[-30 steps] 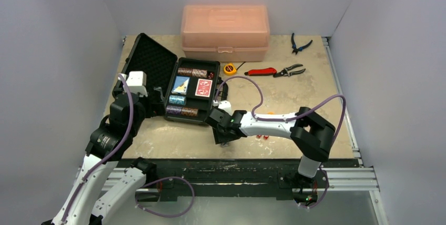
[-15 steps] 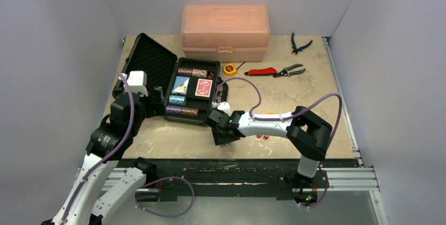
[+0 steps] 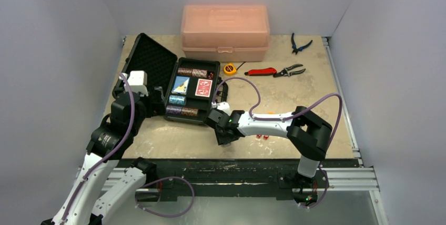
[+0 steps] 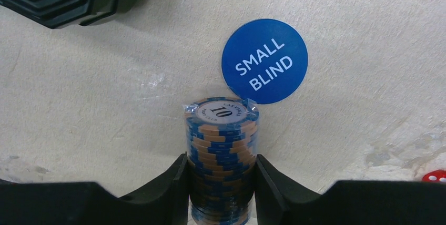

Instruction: Pack up texas hold em set

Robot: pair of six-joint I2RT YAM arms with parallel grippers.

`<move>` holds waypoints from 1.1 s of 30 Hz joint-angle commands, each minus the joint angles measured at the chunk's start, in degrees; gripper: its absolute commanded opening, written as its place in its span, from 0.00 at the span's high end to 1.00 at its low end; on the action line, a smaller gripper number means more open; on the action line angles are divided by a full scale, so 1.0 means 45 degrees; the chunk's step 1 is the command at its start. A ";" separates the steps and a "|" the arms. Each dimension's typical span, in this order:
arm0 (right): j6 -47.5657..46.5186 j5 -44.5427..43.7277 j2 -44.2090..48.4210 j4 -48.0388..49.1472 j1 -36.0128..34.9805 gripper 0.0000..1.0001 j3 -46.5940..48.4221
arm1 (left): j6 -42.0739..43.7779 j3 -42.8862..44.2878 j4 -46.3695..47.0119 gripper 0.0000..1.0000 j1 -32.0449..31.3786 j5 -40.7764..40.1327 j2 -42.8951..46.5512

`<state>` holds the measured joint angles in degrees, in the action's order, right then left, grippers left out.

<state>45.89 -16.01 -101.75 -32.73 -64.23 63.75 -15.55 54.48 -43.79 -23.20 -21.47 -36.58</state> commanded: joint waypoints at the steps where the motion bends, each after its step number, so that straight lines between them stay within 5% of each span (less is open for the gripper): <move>1: -0.0484 -0.0269 0.0331 -0.0123 -0.0044 0.70 0.0582 | -0.0040 0.0081 0.0338 0.00 0.0097 -0.0130 -0.0036; 6: -0.1290 0.0119 0.0697 -0.0012 -0.0044 1.00 0.1005 | -0.0021 0.0076 0.0353 0.00 0.0097 -0.0111 -0.0077; 21: -0.4516 -0.2742 0.2009 -0.0229 -0.0024 1.00 0.1878 | 0.0066 -0.0036 0.0545 0.00 0.0087 -0.0091 -0.0094; 33: -0.8673 -0.4690 0.3999 0.2828 0.0487 1.00 0.1175 | 0.0128 -0.0092 0.0642 0.00 0.0097 -0.0159 -0.0192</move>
<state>14.90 -32.40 -87.29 -28.56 -63.79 67.90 -15.46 54.46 -43.77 -23.20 -21.47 -37.39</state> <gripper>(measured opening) 0.453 0.998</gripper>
